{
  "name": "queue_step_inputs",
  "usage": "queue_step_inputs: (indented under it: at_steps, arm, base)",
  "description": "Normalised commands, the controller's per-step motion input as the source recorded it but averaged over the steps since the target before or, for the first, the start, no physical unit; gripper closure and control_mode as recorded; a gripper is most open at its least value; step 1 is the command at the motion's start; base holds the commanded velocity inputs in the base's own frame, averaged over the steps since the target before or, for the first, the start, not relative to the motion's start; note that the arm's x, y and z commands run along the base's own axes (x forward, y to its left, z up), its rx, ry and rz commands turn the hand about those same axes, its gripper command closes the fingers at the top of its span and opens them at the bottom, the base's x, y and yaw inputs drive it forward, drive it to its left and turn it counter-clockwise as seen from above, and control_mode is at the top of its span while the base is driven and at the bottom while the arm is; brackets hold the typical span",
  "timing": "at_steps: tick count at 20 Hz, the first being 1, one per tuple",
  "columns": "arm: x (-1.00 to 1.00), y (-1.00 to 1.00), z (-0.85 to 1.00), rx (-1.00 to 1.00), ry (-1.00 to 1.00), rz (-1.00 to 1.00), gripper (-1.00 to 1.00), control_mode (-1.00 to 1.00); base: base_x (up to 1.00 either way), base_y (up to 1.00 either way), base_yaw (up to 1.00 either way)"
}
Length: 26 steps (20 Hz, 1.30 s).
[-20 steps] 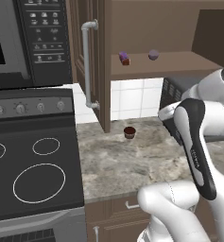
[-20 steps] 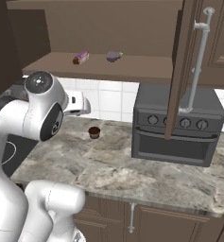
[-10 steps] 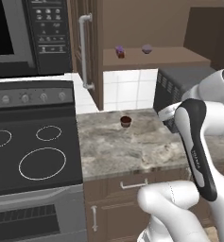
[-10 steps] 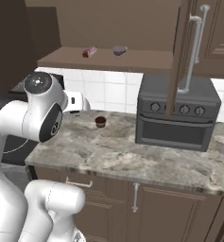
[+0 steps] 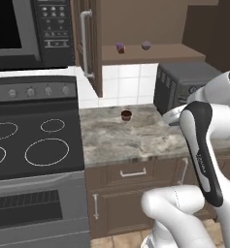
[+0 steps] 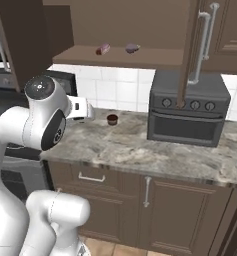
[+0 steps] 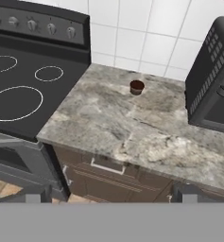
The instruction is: Pick the bar and honey bottle from the counter and place them in the cabinets closest to them.
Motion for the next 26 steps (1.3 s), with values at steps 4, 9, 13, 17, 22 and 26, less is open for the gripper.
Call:
queue_step_inputs:
  at_steps: [4, 9, 13, 17, 22, 26]
  arm:
    - [0.00, 0.00, 0.00, 0.00, 0.00, 0.00, -1.00, 1.00]
    - [0.00, 0.00, 0.00, 0.00, 0.00, 0.00, -1.00, 1.00]
    - [0.00, 0.00, 0.00, 0.00, 0.00, 0.00, -1.00, 1.00]
    - [0.00, 0.00, 0.00, 0.00, 0.00, 0.00, -1.00, 1.00]
    - [0.00, 0.00, 0.00, 0.00, 0.00, 0.00, -1.00, 1.00]
    - [0.00, 0.00, 0.00, 0.00, 0.00, 0.00, -1.00, 1.00]
  base:
    - [-0.35, 0.32, 0.02]
    - [-0.31, 0.45, 0.02]
    - [-0.27, 0.55, 0.01]
    - [-0.22, 0.55, 0.01]
    - [-0.16, 0.58, 0.00]
    - [-0.12, 0.58, 0.00]
